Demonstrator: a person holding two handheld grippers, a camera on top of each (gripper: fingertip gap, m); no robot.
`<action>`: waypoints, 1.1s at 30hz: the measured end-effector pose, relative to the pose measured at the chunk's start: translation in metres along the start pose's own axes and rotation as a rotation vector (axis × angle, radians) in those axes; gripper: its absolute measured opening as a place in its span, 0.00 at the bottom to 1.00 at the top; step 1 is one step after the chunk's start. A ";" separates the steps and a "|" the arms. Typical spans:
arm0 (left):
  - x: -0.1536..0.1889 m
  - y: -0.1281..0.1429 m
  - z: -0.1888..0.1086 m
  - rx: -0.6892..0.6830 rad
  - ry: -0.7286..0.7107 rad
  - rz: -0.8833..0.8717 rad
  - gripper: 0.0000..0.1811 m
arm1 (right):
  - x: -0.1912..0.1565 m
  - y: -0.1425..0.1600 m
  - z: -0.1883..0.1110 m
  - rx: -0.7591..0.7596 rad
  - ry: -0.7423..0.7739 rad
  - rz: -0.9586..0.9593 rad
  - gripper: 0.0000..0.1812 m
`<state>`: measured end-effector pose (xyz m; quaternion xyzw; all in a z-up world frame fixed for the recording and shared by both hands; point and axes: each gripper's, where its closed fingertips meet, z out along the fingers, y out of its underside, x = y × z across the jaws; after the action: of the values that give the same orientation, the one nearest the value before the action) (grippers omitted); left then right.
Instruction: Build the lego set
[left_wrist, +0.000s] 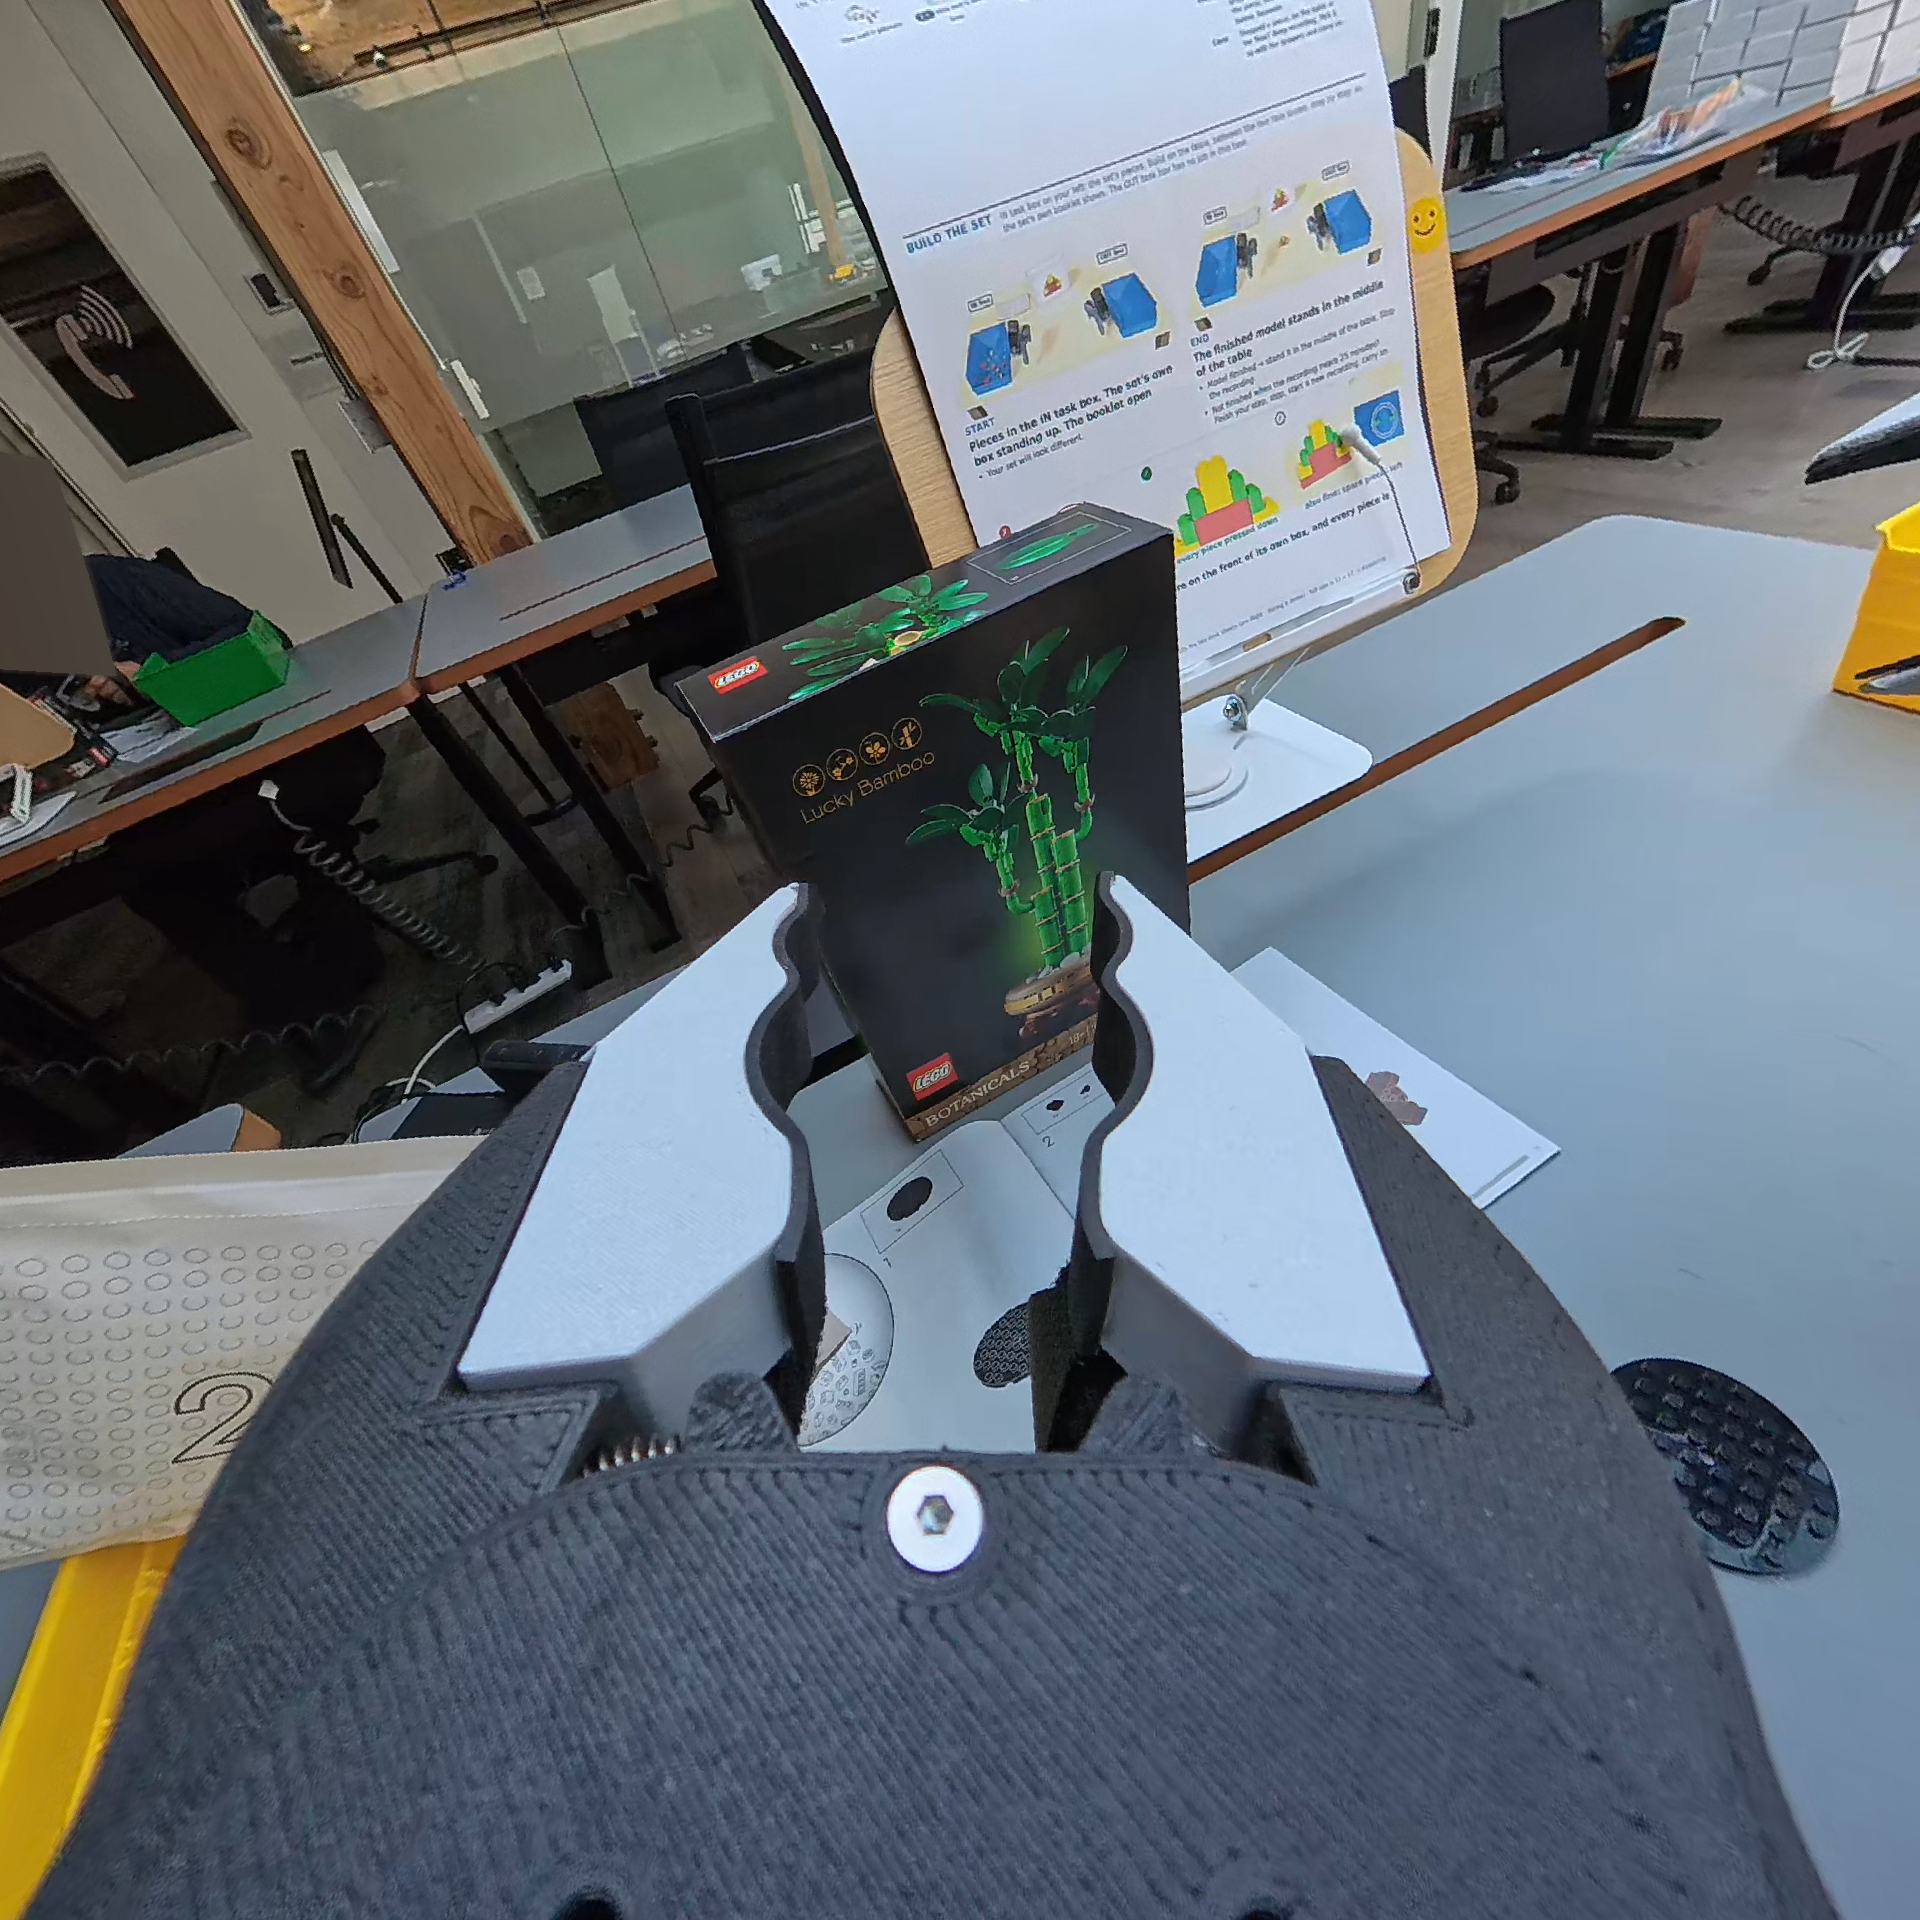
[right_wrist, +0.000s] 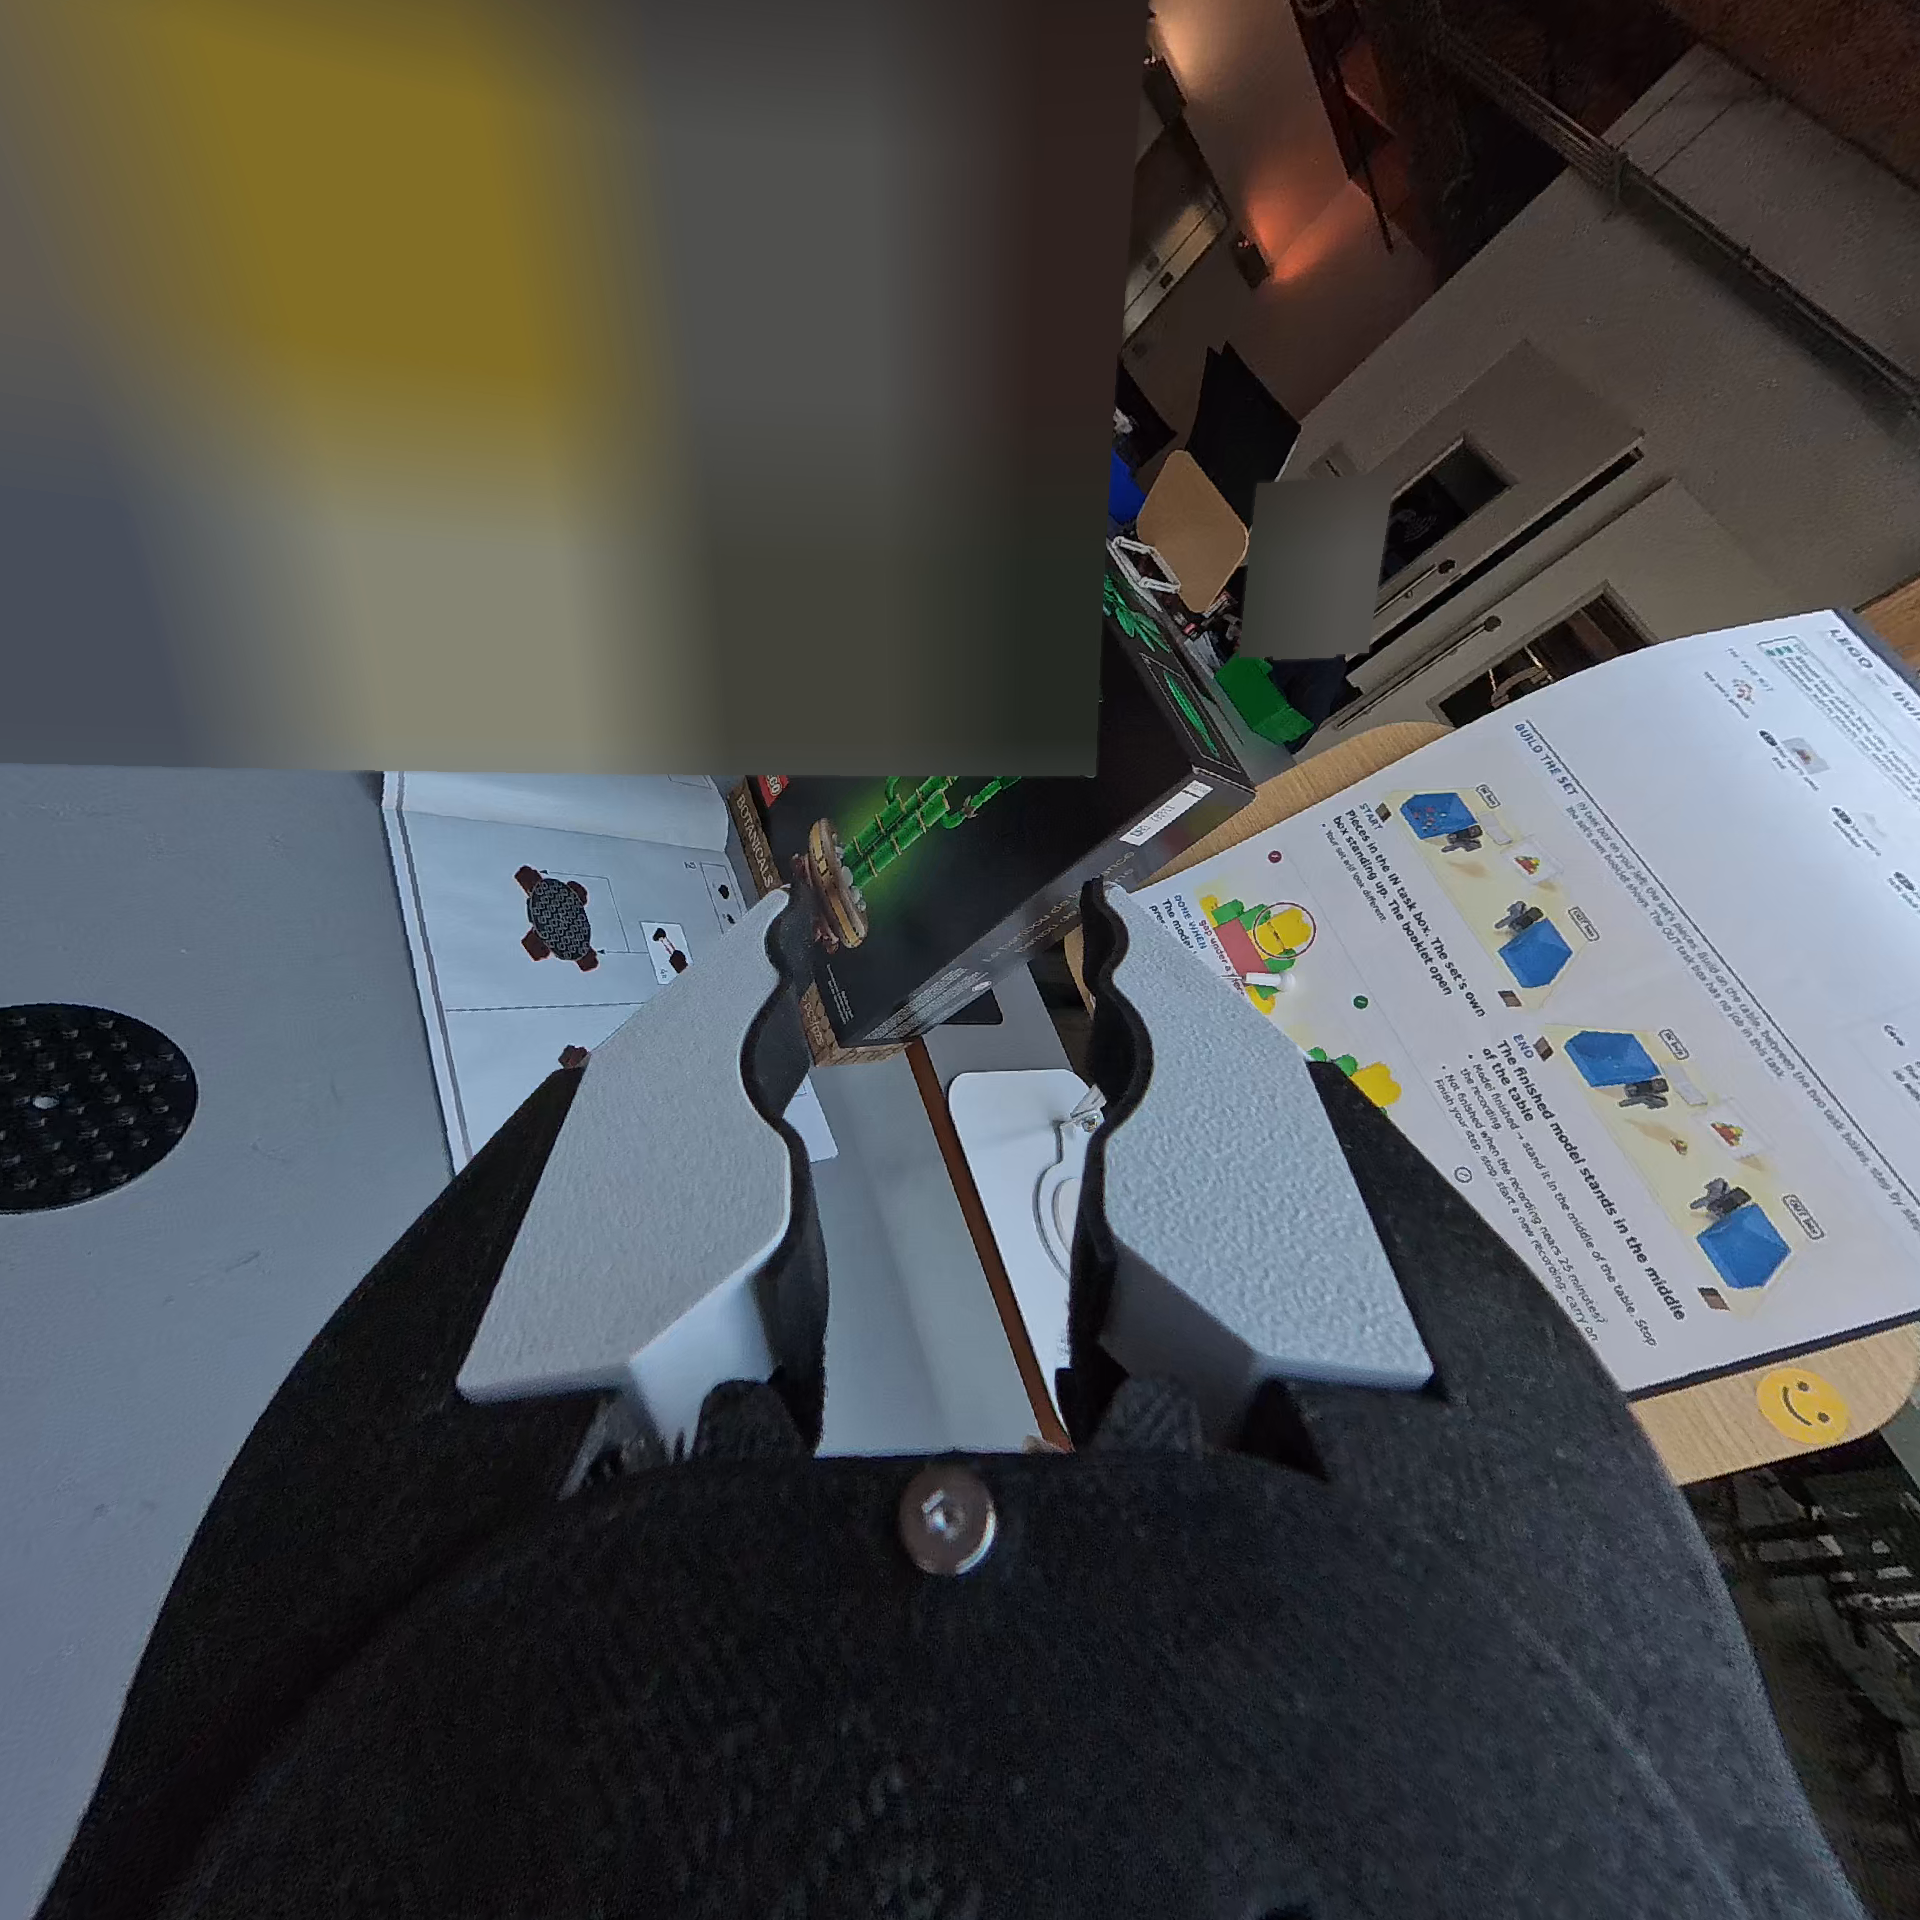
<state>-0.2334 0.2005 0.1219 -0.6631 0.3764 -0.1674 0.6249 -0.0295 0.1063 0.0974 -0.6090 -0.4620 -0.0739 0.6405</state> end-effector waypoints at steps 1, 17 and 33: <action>0.001 0.000 0.001 -0.003 0.000 0.003 0.28 | 0.000 0.000 0.000 -0.001 0.003 -0.007 0.29; -0.010 -0.002 -0.007 0.011 -0.033 0.011 0.29 | -0.011 0.004 0.010 -0.010 -0.027 -0.036 0.22; -0.097 -0.026 -0.135 0.239 -0.246 -0.185 0.33 | -0.021 -0.032 0.018 0.190 -0.065 0.269 0.33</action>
<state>-0.3837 0.1730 0.1931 -0.6314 0.2124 -0.1853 0.7224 -0.0712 0.1044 0.1027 -0.6042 -0.4017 0.0763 0.6839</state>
